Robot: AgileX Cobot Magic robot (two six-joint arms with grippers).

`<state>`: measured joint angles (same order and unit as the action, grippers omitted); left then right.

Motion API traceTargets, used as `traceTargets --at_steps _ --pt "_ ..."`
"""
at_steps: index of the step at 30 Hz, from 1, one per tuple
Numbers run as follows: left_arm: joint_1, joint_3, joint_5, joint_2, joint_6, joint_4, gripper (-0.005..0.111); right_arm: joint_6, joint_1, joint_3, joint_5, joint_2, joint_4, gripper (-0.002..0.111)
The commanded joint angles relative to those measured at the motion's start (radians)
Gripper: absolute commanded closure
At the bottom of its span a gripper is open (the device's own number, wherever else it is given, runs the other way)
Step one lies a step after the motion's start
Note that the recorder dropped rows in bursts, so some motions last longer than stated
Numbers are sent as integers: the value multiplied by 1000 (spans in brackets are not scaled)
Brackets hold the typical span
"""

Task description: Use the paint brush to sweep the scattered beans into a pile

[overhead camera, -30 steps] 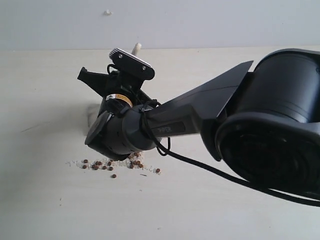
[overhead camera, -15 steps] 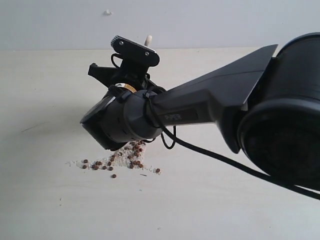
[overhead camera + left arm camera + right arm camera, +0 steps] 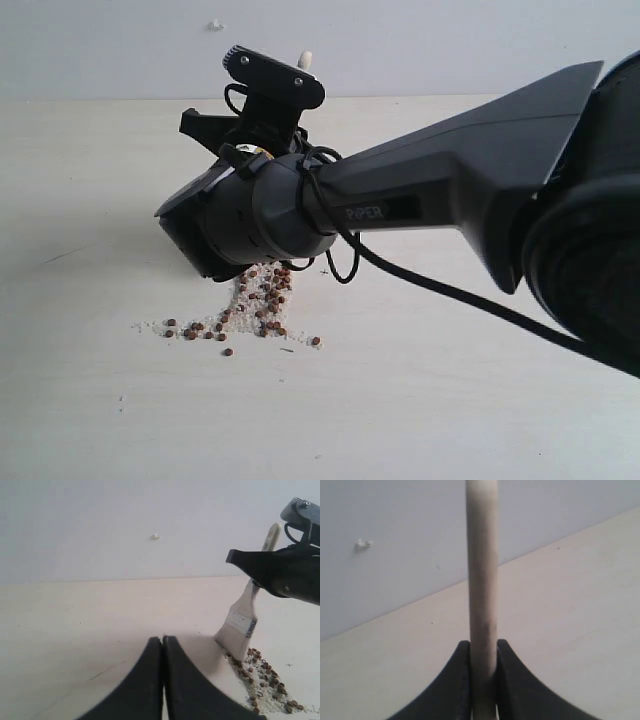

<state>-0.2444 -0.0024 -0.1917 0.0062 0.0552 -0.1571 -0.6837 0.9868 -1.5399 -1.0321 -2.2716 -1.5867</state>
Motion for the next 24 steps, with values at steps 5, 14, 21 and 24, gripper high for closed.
traceTargets --at_steps 5,14,21,24 --pt "-6 2 4 -6 -3 -2 106 -32 2 -2 -1 70 184 108" --pt "-6 2 4 -6 -3 -2 106 -327 -54 -2 327 109 669 108" --pt "-6 2 4 -6 -3 -2 106 -170 -189 -2 741 123 1229 108" --pt "-6 2 4 -6 -3 -2 106 31 -242 -2 799 112 1549 108"
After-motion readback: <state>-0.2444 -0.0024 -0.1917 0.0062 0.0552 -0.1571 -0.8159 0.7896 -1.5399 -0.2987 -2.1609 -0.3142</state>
